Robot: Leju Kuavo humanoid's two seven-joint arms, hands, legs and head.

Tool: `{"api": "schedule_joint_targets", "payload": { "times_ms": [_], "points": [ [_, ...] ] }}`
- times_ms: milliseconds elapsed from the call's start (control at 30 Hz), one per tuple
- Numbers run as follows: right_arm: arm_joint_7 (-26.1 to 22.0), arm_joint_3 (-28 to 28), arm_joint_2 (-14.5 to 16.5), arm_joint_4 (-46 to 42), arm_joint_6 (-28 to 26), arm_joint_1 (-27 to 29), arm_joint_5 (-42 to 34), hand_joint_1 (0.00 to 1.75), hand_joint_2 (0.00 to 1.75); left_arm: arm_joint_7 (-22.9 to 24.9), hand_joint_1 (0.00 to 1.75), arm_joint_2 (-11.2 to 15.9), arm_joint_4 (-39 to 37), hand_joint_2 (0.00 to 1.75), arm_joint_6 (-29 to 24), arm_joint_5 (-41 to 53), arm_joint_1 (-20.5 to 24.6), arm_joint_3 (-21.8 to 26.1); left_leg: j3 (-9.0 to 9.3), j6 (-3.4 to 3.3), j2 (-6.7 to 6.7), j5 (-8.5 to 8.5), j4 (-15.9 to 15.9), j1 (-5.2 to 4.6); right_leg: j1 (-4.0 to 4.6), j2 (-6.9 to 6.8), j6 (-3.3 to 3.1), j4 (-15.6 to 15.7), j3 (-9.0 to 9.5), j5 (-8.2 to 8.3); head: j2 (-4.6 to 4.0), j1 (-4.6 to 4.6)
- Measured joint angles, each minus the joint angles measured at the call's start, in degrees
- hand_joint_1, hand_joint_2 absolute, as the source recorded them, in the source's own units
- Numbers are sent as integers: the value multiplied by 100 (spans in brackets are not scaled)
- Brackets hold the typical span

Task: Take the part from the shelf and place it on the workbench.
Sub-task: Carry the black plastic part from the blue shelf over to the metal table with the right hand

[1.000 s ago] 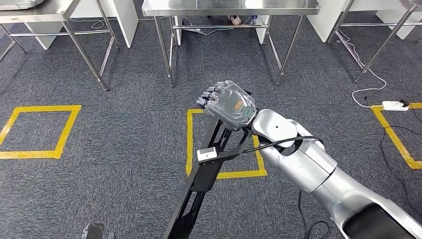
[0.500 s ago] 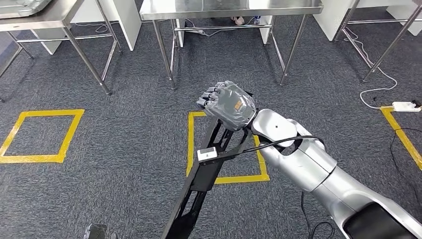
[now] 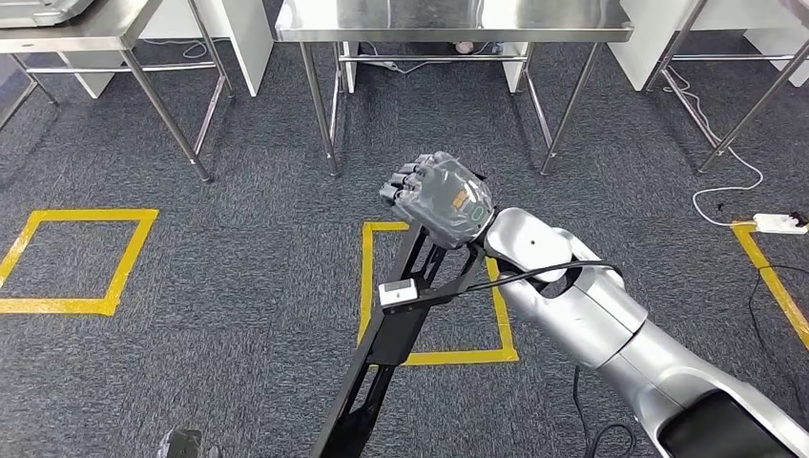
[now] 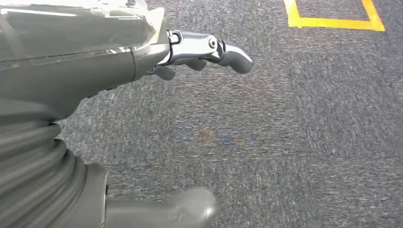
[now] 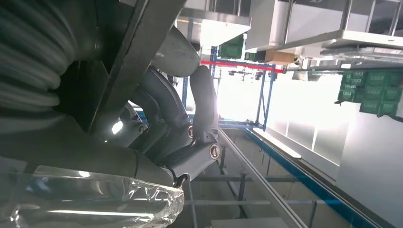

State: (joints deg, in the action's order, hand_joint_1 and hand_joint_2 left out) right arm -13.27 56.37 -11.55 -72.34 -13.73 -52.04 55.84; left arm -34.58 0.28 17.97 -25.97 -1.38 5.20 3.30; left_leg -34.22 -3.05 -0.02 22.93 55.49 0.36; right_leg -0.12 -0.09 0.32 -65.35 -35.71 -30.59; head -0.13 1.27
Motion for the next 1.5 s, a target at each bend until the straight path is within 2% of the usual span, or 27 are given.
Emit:
{"api": "schedule_joint_targets", "payload": {
  "times_ms": [67, 100, 133, 200, 233, 300, 367, 433, 467, 533, 600, 633, 667, 733, 800, 900, 967, 1067, 1100, 1133, 1167, 1200, 1233, 1300, 1367, 1433, 1500],
  "points": [
    [1, -1, -22, 8, -3, 26, -1, 162, 175, 0, 0, -10, 0, 175, 0, -1, 3, 0, 66, -19, -18, 63, 0, 3, -23, 4, 35, -772, -517, -170, 0, -6],
    [1, -1, -36, 15, -4, 52, 0, 162, 175, 0, 0, -15, 0, 175, -1, -3, 0, 0, 106, -12, -35, 102, 3, 5, -40, 4, 83, -913, -676, -127, 0, -5],
    [1, -3, -49, 22, -5, 70, 1, 162, 175, 0, 0, -22, 0, 175, -1, -5, -3, 0, 151, 4, -55, 142, 9, 10, -58, 4, 142, -835, -721, 2, 0, -6],
    [1, -16, -70, 30, -11, 81, 1, 162, 175, 1, 0, -32, -1, 175, -2, -13, -6, 1, 250, 62, -84, 255, 45, 21, -109, -2, 269, -57, -492, 489, 0, -13],
    [1, -23, -77, 33, -19, 76, -2, 162, 175, 1, 0, -31, -1, 175, -3, -19, -4, 1, 276, 100, -93, 327, 90, 11, -127, -4, 291, 328, -340, 681, 0, -21],
    [0, -31, -79, 39, -38, 77, -9, 162, 175, 0, 0, -25, -1, 175, -10, -33, -2, 2, 295, 173, -101, 446, 153, -6, -134, -1, 219, 730, -166, 835, 0, -13],
    [0, -41, -81, 45, -50, 72, -14, 162, 175, -2, 0, -23, 1, 175, -18, -46, -2, 2, 313, 232, -100, 511, 160, 7, -117, 8, 91, 731, -140, 785, 0, 8],
    [1, -53, -81, 47, -54, 51, -14, 162, 175, -8, 0, -22, 5, 175, -23, -53, -2, 2, 295, 292, -77, 611, 288, 32, -133, 16, 2, 739, -87, 742, 0, 20],
    [1, -55, -72, 47, -57, 41, -14, 162, 175, -11, 0, -19, 7, 175, -27, -57, 1, 2, 196, 324, -61, 720, 513, 40, -149, 19, -41, 743, -49, 718, 0, 28],
    [1, -46, -55, 48, -62, 40, -14, 162, 175, -16, 0, -16, 9, 175, -34, -70, 0, 2, -231, 376, -38, 1003, 1257, 53, -144, 21, -104, 743, 11, 661, 0, 44],
    [1, -33, -48, 52, -64, 62, -13, 162, 175, -20, 0, -15, 9, 175, -40, -80, -7, 2, -698, 397, -30, 1085, 1841, 65, -130, 26, -121, 743, 64, 599, 0, 45],
    [1, -29, -46, 54, -65, 72, -13, 162, 175, -23, 0, -15, 9, 175, -44, -81, -10, 2, -785, 389, -26, 938, 1820, 69, -124, 30, -116, 742, 106, 564, 0, 45],
    [0, -29, -44, 55, -66, 77, -12, 162, 175, -27, 0, -14, 9, 175, -48, -81, -11, 2, -762, 371, -22, 693, 1592, 71, -120, 33, -107, 743, 160, 524, 0, 44],
    [0, -31, -37, 55, -66, 65, -10, 162, 175, -39, 0, -11, 10, 175, -54, -84, -10, 2, -477, 311, -17, 152, 798, 59, -104, 37, -74, 747, 281, 439, 0, 41],
    [1, -31, -31, 57, -70, 45, -9, 162, 175, -49, 0, -9, 10, 175, -56, -90, -6, 2, -265, 250, -9, -15, 306, 25, -78, 41, -16, 753, 342, 371, 0, 38],
    [-1, -35, -19, 60, -76, 41, -8, 162, 175, -55, 0, -3, 15, 175, -58, -100, -4, 3, -198, 166, -6, 52, 196, 0, -63, 30, 75, 784, 352, 311, 0, 36],
    [-1, -44, -14, 61, -80, 32, -9, 162, 175, -58, 0, -3, 20, 175, -60, -103, -6, 4, -118, 97, -14, 56, 129, 14, -51, 18, 90, 544, 231, 202, 0, 26],
    [-1, -31, -15, 70, -84, 54, -10, 162, 175, -61, 0, -4, 22, 175, -59, -102, -7, 4, -18, 15, -24, 127, 111, -1, -51, 15, 61, -539, -409, -113, 0, 15],
    [-1, -25, -15, 77, -84, 77, -9, 162, 175, -61, 0, -5, 22, 175, -60, -103, -9, 4, 19, 3, -34, 162, 112, -10, -53, 15, 76, -791, -608, -137, 0, 15],
    [-1, -22, -16, 82, -84, 96, -9, 162, 175, -61, 0, -8, 22, 175, -60, -105, -11, 4, 64, 1, -50, 202, 116, -18, -52, 15, 110, -805, -694, -48, 0, 14],
    [-1, -22, -18, 86, -83, 109, -9, 162, 175, -61, 0, -11, 22, 175, -61, -107, -14, 4, 118, 7, -70, 249, 120, -25, -52, 15, 152, -614, -679, 127, 0, 13],
    [-1, -24, -19, 89, -83, 112, -9, 162, 175, -61, 0, -16, 22, 175, -62, -109, -16, 4, 179, 19, -87, 300, 128, -29, -52, 13, 191, -210, -544, 375, 0, 14],
    [-1, -26, -21, 91, -83, 114, -9, 162, 175, -61, 0, -21, 21, 175, -63, -111, -17, 4, 231, 38, -98, 355, 135, -32, -47, 10, 198, 206, -381, 595, 0, 14],
    [0, -25, -12, 97, -81, 102, -8, 162, 175, -63, 0, -25, 22, 175, -67, -111, -13, 4, 279, 87, -109, 441, 152, -52, -25, 8, 152, 723, -136, 811, 0, 16],
    [8, -29, -3, 100, -79, 83, -3, 162, 175, -63, 0, -29, 24, 175, -70, -106, -13, 4, 286, 145, -107, 492, 150, -63, -3, 17, 63, 783, -88, 786, 0, 24],
    [16, -42, -5, 100, -79, 72, 2, 162, 175, -59, 0, -38, 30, 175, -70, -96, -13, 2, 288, 214, -88, 570, 208, -47, -37, 29, -17, 797, -54, 740, 0, 36],
    [21, -49, -3, 100, -78, 61, 3, 162, 175, -49, 0, -35, 37, 175, -70, -87, -4, 1, 90, 299, -57, 782, 648, -21, -79, 34, -90, 813, 21, 690, 0, 45]
  ]
}}
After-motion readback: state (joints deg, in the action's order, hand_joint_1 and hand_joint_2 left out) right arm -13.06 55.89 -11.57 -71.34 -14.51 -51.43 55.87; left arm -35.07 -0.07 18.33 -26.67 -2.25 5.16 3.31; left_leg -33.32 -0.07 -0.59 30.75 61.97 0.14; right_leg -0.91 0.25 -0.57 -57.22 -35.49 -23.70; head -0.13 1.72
